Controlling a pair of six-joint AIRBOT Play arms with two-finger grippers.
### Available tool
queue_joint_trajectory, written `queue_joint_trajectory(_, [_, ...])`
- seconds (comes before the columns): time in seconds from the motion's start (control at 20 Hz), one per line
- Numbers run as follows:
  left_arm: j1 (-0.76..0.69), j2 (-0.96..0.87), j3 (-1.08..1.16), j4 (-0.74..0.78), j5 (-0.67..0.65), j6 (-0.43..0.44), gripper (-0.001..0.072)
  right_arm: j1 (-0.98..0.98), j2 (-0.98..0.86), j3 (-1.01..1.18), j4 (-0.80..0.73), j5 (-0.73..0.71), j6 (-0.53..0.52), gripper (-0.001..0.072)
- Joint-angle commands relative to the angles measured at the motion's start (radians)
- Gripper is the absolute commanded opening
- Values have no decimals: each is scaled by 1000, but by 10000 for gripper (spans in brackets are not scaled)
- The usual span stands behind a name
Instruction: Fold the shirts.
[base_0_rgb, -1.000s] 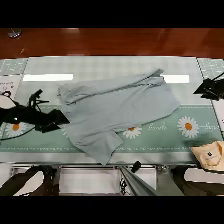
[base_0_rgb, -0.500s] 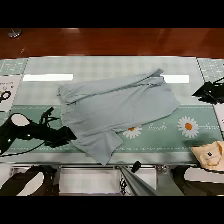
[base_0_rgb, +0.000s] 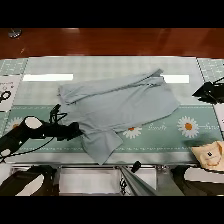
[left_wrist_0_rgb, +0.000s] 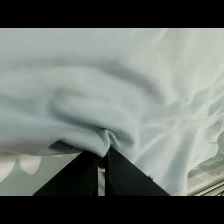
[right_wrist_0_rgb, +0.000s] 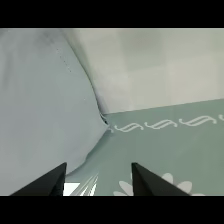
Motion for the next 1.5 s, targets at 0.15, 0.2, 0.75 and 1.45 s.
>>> queue_joint_trajectory(0.15, [-25,-11,-1,-44,30,16,24,-7,1,-140,-24,-35,-51,605])
queue_joint_trajectory(0.2, [-25,-11,-1,-44,27,16,24,-7,-4,-170,0,-64,-56,604])
queue_joint_trajectory(0.75, [-25,-11,-1,-44,31,16,24,154,-149,-187,169,-161,-29,505])
queue_joint_trajectory(1.45, [5,316,453,-44,32,20,23,222,230,175,255,-161,-88,28])
